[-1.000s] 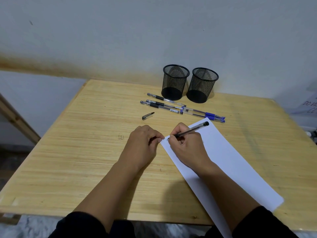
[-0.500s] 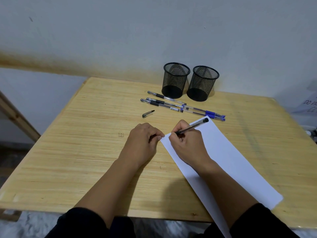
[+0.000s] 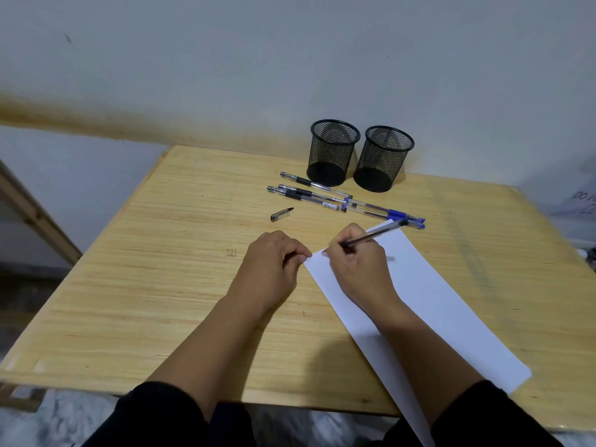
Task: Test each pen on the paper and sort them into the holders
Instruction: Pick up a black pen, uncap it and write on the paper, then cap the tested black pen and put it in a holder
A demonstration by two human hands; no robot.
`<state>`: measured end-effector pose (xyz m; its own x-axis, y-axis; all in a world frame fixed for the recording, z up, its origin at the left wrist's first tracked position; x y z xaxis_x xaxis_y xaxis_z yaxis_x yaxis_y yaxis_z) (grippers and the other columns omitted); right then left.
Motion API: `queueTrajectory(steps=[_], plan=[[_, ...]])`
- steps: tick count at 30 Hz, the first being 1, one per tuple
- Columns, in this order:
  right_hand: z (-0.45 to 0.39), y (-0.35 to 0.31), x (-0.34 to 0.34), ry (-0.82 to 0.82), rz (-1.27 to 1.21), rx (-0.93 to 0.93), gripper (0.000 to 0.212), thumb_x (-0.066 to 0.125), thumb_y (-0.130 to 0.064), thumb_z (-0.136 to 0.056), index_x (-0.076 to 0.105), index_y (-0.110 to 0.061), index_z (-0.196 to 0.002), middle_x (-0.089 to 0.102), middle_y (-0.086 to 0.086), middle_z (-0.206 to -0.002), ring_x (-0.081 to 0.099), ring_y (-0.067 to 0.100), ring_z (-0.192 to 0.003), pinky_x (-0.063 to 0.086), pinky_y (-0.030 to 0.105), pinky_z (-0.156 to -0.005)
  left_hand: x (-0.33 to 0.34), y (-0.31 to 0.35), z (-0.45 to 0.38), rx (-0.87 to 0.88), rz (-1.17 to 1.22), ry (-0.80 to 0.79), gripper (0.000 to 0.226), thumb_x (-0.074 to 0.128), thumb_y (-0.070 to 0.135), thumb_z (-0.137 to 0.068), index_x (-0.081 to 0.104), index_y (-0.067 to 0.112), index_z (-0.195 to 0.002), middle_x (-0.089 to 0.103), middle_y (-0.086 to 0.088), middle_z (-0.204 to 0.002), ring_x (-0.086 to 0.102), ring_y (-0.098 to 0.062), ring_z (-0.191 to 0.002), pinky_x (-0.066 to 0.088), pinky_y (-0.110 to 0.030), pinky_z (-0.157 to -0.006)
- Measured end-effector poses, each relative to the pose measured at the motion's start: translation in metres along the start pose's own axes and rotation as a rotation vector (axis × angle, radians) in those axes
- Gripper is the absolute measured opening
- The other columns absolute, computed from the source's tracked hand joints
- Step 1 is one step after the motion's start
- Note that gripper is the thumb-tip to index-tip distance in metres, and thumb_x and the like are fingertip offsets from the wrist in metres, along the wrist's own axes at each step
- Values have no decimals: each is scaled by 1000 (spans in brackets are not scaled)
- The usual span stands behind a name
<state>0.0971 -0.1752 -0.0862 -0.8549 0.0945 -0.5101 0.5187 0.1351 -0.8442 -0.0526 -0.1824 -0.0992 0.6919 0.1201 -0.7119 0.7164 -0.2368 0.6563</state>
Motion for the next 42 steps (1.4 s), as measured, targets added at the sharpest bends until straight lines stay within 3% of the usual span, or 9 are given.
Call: queueTrajectory(steps=[4,7,10,15,18,21,25,34,42], plan=[[-3,0,-9,21,-400,204,20,51,-6,-89,55,-18,-75,52,1,-56,46,12,-51,37,23,-47,-5,2,-4,-84,90,148,15,59,18,-85,68,19,-97,63,2,-95,55,-10,-87,34,-10,-72],[-2,-4,-12,-18,-552,259,23,49,-3,-90,57,-19,-75,52,5,-58,45,15,-52,36,22,-47,-6,-1,-17,-163,88,286,29,57,17,-86,60,17,-114,57,-4,-113,52,-17,-105,27,-9,-78],[-5,-9,-15,-41,-684,318,23,38,0,-92,57,-9,-81,54,13,-63,47,15,-46,30,22,-38,-2,-7,-34,-219,51,248,38,56,18,-87,53,15,-125,52,-8,-123,43,-23,-118,21,-11,-87],[-14,-16,-19,22,-777,422,17,40,-10,-96,50,-10,-83,61,14,-64,53,15,-44,29,20,-35,6,-16,-50,-255,-60,214,21,55,18,-88,64,10,-105,60,-11,-112,46,-27,-110,29,-21,-86],[-16,-23,-22,31,-766,367,14,49,-12,-94,56,-11,-82,61,8,-61,50,10,-44,30,18,-37,3,-11,-49,-207,-13,247,14,53,19,-89,64,16,-97,64,0,-98,54,-21,-96,34,-21,-78],[-17,-29,-29,64,-783,282,12,55,-7,-90,60,-11,-80,58,3,-56,45,7,-42,28,16,-37,-5,5,-42,-151,212,240,14,55,17,-89,65,20,-99,66,9,-91,59,-7,-84,38,-6,-70],[-19,-34,-36,67,-809,229,17,55,-2,-89,55,-13,-75,56,3,-56,43,7,-41,26,16,-36,-15,19,-36,-108,380,218,16,58,17,-87,66,26,-96,69,12,-91,62,0,-85,41,-2,-70],[-13,-39,-42,16,-766,162,17,56,-4,-89,54,-12,-74,56,5,-56,41,8,-41,27,15,-35,-21,43,-32,20,366,179,17,62,13,-84,69,25,-94,62,27,-85,57,13,-79,42,-3,-69],[-5,-41,-48,7,-864,107,18,52,-2,-91,50,-10,-75,56,3,-52,41,7,-39,25,15,-34,-18,60,-30,82,373,228,14,61,8,-85,70,16,-91,63,23,-79,57,15,-75,40,-1,-69]])
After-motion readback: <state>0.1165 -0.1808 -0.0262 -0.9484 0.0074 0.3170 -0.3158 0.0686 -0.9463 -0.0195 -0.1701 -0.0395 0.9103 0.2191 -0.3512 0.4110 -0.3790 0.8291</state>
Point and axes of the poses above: each hand's wrist, its own z-axis away from the middle knuckle, its own x-axis out of the palm, y = z × x, the point moved 1 cm from there along -z, towards the middle knuckle
